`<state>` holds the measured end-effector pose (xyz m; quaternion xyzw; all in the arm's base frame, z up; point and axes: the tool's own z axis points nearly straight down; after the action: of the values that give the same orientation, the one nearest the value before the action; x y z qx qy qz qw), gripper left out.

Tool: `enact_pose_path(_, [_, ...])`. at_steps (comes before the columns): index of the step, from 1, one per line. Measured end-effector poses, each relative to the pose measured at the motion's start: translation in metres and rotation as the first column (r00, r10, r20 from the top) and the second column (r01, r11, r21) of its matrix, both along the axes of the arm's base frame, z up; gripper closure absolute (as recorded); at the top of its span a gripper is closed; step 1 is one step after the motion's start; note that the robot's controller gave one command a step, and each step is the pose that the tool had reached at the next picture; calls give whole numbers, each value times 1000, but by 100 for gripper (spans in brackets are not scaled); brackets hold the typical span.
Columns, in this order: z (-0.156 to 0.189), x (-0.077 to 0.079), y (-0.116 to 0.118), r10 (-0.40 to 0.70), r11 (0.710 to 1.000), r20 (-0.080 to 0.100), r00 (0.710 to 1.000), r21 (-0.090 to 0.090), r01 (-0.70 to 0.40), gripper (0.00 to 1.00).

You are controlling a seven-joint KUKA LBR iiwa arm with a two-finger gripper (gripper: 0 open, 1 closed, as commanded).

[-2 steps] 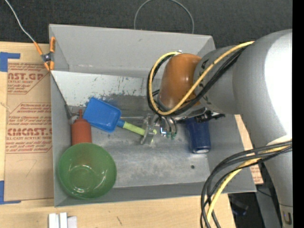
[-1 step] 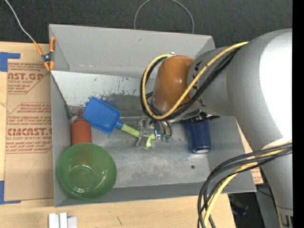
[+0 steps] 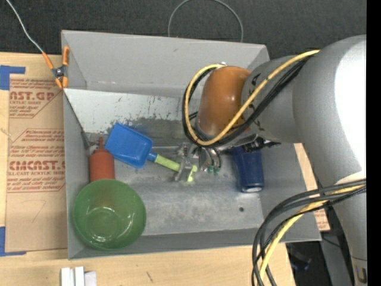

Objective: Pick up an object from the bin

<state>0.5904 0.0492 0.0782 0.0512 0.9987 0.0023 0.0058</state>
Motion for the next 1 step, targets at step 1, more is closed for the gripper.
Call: enact_pose_path(1, [-5,-2,5,-44,999,-2,999,2,44,100])
